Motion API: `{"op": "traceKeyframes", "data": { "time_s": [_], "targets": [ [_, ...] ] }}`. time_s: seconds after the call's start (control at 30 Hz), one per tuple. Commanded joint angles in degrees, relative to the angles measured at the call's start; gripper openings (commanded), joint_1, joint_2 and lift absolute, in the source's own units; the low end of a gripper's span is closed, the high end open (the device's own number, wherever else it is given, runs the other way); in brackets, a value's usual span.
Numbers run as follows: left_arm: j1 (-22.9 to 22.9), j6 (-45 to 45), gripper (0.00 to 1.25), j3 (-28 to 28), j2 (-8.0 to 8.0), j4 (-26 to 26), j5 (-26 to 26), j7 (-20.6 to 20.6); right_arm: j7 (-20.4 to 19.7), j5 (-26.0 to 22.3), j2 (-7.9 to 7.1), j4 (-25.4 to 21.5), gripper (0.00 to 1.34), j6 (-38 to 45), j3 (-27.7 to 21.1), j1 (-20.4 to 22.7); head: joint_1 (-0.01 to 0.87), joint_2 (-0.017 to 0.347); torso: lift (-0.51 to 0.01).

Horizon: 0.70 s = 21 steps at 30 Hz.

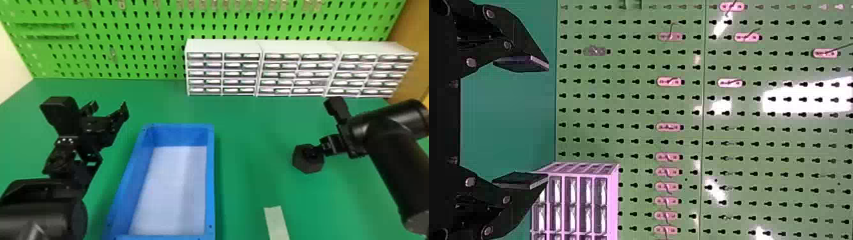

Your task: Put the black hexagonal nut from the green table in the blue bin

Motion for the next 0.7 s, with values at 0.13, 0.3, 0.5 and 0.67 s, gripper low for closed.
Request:
{"op": "traceKeyframes", "data": {
  "time_s": [0.13,0.3,0.5,0.67],
  "targets": [
    [0.0,0.0,0.79,0.0,0.05,0.0,0.1,0.0,0.0,0.8,0.10,0.1,0.53,-0.1,-0.2,0.1,0.686,0.052,-0.097],
    [0.1,0.0,0.79,0.0,0.05,0.0,0.1,0.0,0.0,1.5,0.28,0.1,0.44,0.0,-0.1,0.1,0.686,0.052,-0.097],
    [0.0,0.0,0.79,-0.1,0.05,0.0,0.0,0.0,0.0,1.6,0.28,0.0,0.35,0.2,0.1,0.1,0.686,0.052,-0.097],
    [0.1,0.0,0.79,-0.1,0.05,0.1,0.0,0.0,0.0,1.9,0.28,-0.3,0.34,0.3,0.1,0.1,0.686,0.052,-0.097]
  ]
}}
